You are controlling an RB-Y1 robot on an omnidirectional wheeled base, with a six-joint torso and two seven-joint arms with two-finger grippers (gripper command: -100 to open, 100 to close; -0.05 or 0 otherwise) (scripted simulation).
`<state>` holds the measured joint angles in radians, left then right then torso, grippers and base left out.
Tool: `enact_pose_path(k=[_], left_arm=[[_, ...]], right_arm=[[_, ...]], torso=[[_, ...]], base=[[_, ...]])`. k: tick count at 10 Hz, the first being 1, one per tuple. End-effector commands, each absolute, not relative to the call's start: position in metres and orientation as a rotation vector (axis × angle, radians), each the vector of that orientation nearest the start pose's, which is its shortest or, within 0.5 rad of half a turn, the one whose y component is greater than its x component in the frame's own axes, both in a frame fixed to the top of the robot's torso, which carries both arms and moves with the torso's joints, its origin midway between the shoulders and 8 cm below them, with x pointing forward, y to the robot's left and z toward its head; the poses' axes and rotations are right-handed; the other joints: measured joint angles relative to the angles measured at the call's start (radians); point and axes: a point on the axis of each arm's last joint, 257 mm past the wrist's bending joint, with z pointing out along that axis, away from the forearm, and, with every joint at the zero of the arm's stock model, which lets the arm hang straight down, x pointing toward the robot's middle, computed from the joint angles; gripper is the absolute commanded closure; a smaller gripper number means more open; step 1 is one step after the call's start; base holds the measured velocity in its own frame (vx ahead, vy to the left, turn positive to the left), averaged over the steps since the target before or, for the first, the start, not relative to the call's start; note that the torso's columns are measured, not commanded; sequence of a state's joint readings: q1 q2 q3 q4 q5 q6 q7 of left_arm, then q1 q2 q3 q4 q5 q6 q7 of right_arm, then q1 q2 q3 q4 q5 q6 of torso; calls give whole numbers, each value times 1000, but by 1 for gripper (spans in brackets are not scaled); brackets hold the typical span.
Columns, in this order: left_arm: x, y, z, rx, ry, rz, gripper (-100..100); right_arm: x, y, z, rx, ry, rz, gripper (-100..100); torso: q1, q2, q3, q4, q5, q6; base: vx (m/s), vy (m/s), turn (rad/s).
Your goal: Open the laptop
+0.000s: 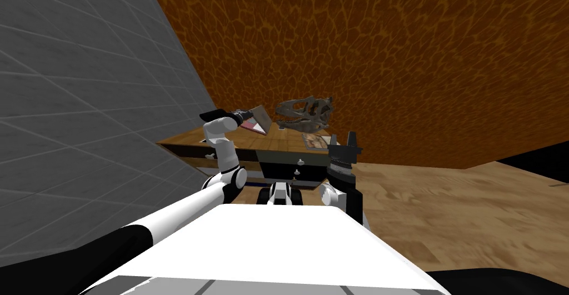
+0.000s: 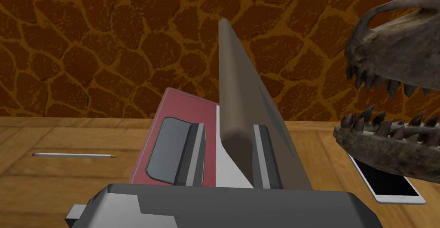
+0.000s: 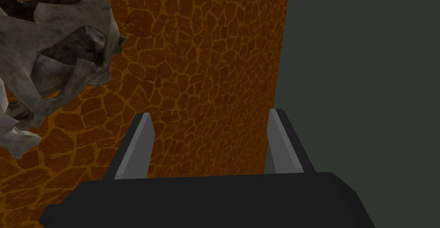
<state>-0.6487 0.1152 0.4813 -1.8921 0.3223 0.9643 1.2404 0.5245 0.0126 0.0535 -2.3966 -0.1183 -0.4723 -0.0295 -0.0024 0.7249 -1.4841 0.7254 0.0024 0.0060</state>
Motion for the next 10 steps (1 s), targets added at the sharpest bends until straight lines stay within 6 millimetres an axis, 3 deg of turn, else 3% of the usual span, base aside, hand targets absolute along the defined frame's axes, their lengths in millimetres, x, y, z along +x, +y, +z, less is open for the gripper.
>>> enact_pose_path(k=[1,3,4,10], left_arm=[[609,305,50,-2242,22,-2217,100],[609,305,50,-2242,22,-2217,100],[602,309,75,-2204,20,-2244,-100],[586,311,108,-2204,20,-2244,-100]], right_arm=[[323,-277,62,701,474,1467,0],[323,-277,62,701,474,1467,0],[323,-277,62,701,474,1467,0],[323,-277,62,701,474,1467,0]], torso=[[2,-1,-1,0,1,0],[0,-3,-2,-1,0,1],[0,-2,-2,0,0,0],[2,14,9,13,-2,-6]], base=[[8,14,-38],[0,1,-2],[-9,-5,15],[2,3,-8]])
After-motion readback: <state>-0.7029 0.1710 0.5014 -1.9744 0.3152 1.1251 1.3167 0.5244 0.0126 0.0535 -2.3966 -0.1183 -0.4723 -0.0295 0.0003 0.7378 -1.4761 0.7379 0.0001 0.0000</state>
